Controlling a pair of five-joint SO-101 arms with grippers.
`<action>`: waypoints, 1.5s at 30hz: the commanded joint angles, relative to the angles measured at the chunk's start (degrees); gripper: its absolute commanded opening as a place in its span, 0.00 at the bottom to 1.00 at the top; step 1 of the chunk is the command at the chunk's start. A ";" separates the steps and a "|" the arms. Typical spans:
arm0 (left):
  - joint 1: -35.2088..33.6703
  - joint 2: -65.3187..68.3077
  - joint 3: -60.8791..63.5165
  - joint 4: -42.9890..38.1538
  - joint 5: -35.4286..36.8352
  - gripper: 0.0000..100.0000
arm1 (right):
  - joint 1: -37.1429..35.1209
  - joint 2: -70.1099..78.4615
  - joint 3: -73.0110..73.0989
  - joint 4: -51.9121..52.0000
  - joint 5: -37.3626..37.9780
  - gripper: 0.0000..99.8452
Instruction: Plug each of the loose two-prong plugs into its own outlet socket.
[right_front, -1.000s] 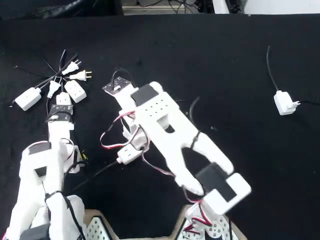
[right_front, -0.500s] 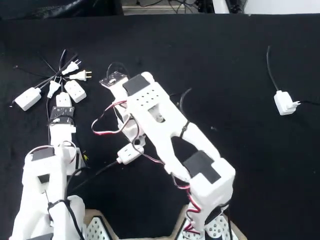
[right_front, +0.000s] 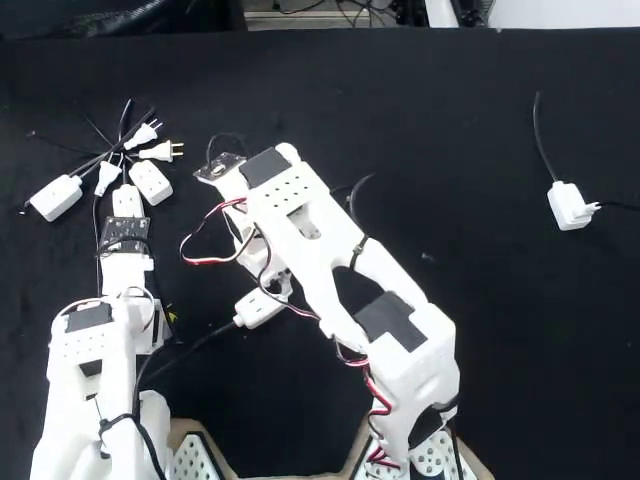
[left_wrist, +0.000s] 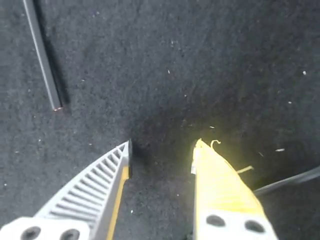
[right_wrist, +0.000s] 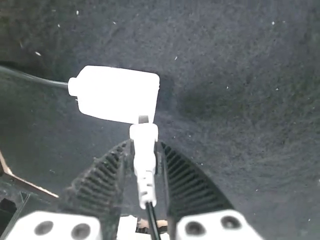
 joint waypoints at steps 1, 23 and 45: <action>1.36 -0.35 0.31 -0.35 0.53 0.21 | 0.53 -0.40 -3.30 -1.05 0.62 0.01; 1.36 -0.35 0.31 -0.35 0.44 0.21 | -0.09 -5.14 2.33 -3.34 1.76 0.01; 1.36 -0.35 0.31 -0.35 0.35 0.21 | -2.02 -5.23 8.84 -9.23 -8.00 0.01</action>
